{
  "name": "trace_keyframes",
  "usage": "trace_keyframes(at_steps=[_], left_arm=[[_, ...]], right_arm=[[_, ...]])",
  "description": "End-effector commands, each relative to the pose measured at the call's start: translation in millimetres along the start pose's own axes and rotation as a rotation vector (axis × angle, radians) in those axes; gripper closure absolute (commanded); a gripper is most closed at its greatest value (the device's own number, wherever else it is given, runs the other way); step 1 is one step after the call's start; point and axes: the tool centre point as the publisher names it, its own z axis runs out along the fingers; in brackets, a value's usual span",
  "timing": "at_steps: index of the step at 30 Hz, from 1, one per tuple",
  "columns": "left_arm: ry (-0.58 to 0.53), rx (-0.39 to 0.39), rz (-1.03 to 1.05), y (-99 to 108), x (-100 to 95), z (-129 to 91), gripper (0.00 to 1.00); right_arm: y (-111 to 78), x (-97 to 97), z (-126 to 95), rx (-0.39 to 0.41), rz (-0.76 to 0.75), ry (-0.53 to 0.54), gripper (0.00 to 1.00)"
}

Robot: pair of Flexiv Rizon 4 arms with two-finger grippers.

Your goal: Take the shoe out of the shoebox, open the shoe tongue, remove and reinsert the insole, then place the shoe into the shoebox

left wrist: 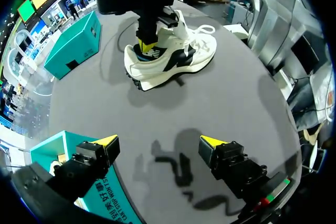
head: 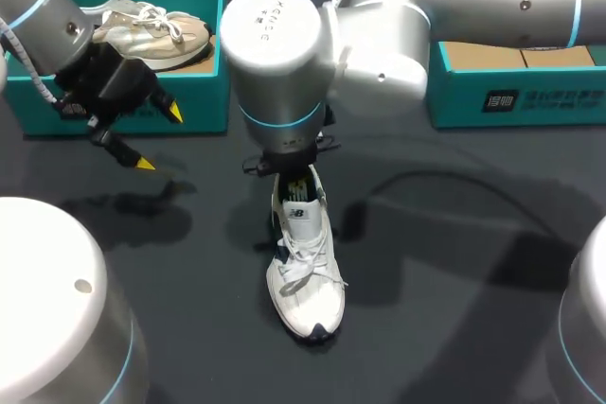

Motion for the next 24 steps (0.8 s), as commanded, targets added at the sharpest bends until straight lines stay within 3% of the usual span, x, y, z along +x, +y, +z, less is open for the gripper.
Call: trace_keyframes(at_steps=[1, 16, 21, 24], left_arm=[[0.0, -0.003, 0.0, -0.2, 1.0, -1.0, 0.0], [0.0, -0.003, 0.0, -0.2, 1.0, -1.0, 0.0], [0.0, -0.003, 0.0, -0.2, 1.0, -1.0, 0.0], [0.0, -0.003, 0.0, -0.2, 1.0, -1.0, 0.0]], right_arm=[[-1.9, 7.4, 13.8, -0.005, 0.006, -0.015, 1.0], [-7.3, 10.5, 41.7, 0.016, 0.013, -0.023, 1.0], [-10.0, 4.4, 17.2, -0.036, 0.022, -0.075, 1.0], [-10.5, 2.6, 8.3, -0.051, 0.021, -0.17, 1.0]])
